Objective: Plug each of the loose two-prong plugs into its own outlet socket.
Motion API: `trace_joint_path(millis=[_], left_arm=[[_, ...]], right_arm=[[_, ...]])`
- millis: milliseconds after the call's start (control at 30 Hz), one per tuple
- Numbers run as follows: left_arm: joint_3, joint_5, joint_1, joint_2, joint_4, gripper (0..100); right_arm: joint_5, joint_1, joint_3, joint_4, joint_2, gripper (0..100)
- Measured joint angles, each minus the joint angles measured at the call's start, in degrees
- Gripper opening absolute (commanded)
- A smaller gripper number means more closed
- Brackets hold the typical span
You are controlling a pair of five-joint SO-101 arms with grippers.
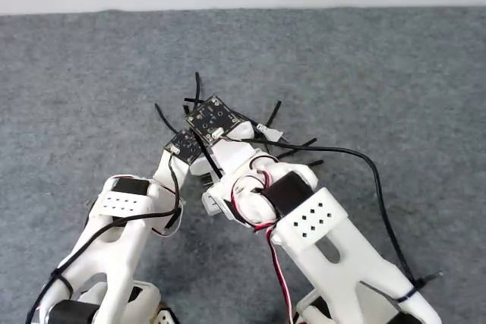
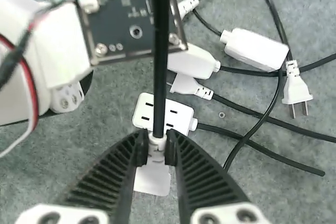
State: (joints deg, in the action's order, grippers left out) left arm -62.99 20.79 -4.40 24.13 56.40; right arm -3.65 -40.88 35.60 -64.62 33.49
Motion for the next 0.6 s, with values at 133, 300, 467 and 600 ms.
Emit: trace_joint_path(millis=[133,300,467,600], left_arm=[[0.0,0.2,-1.3,0.0,0.0,1],[-0.2,0.9,-1.4,0.7,0.9,1],[-5.1,3.5,-2.2,9.0,1.4,1],[-10.8,3.9,-5.3,18.5,1.4,1]], right_arm=[[0.0,0.0,0.0,0.3,0.2,0.8],[0.0,0.0,0.0,1.5,-2.1,0.8],[-0.1,0.0,0.0,1.7,-2.5,0.8],[-0.2,-0.2,0.0,1.7,-2.5,0.8]])
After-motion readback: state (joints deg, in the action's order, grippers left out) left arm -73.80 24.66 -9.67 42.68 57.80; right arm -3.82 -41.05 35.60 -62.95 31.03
